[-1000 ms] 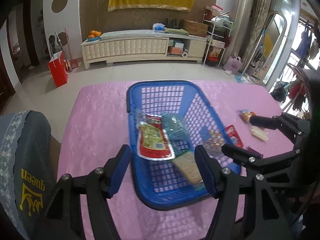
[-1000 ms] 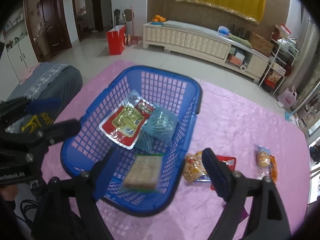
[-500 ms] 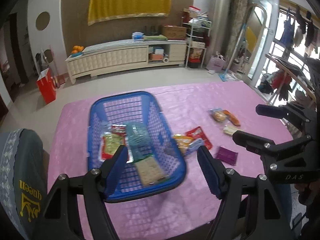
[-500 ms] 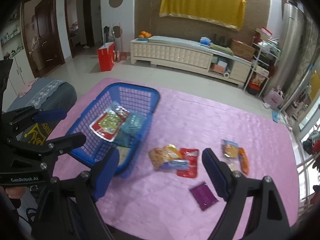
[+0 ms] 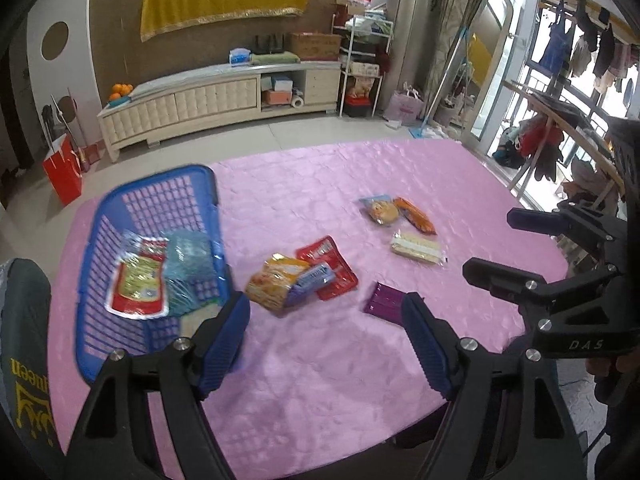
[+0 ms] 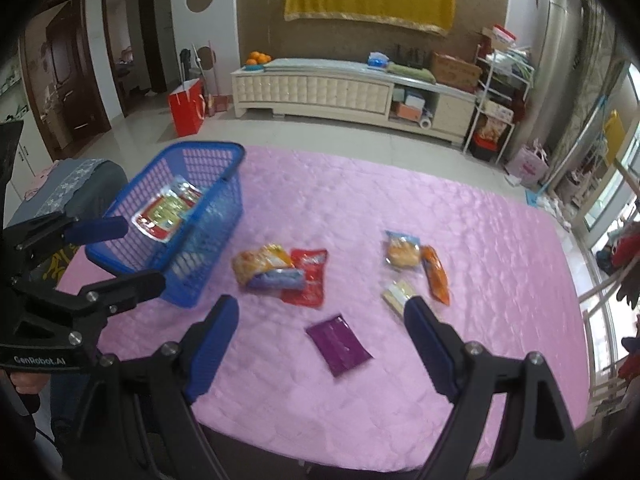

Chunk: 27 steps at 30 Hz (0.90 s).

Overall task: Organize snacks
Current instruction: 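Withdraw both tools from the basket toward the remaining snacks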

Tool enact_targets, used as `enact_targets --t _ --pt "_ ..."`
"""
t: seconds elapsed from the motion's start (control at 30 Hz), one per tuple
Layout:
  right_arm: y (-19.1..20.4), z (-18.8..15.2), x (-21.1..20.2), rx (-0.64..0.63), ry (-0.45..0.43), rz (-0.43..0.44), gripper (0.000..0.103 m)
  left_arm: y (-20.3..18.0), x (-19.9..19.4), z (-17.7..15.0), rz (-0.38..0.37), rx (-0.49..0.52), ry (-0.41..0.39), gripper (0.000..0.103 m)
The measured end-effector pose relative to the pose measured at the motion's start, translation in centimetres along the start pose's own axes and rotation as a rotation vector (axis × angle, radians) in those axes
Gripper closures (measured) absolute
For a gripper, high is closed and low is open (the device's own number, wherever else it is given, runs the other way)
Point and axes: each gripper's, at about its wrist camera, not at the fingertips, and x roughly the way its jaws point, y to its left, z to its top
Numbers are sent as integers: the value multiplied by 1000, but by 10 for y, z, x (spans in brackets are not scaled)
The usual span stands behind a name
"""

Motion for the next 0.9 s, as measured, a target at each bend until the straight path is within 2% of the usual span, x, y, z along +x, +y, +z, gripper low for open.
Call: enact_targets --t 0.17,0.43,0.73,0.9 --pt "-26 -16 12 1 25 2 15 -16 30 -13 -9 -25 62 27" --pt "-52 -40 44 -2 80 64 15 -30 70 -29 13 -57 139 27" --pt "-49 -64 95 -112 139 118 15 -24 111 -56 72 -85 209 27" --pt "-40 -67 123 -167 182 146 15 -12 131 -62 72 -117 249 27"
